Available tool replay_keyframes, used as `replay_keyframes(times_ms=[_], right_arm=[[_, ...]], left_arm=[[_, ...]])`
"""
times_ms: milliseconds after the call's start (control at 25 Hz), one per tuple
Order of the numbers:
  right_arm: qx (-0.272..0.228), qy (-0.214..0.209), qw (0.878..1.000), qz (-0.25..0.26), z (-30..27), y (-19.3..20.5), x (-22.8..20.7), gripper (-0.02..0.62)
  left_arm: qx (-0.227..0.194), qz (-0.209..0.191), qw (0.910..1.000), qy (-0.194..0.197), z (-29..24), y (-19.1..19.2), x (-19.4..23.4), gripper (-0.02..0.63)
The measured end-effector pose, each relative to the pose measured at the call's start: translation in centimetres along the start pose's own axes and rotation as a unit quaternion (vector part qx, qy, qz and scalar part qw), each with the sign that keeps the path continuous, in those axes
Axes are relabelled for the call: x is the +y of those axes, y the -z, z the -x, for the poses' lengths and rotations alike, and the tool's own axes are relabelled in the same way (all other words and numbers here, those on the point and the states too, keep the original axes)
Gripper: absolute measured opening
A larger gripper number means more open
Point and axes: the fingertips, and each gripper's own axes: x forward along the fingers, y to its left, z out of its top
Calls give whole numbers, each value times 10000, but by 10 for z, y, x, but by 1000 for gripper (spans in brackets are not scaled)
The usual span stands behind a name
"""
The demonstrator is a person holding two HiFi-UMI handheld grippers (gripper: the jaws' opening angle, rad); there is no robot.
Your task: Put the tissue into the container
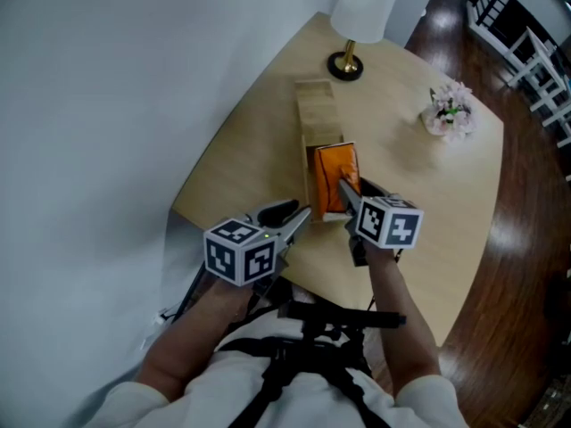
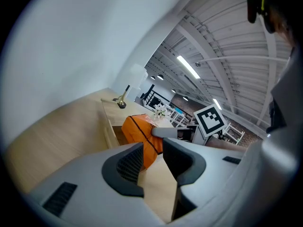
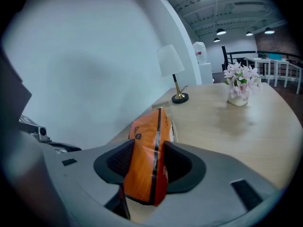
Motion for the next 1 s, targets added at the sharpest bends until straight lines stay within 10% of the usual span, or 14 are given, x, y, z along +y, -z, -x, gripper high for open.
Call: replay_keyframes(times_ms=[1000], right_arm=[[649, 376, 9972, -37, -70, 34, -22, 189]], left_arm=[[142, 229, 9996, -31, -1, 17, 5, 129]])
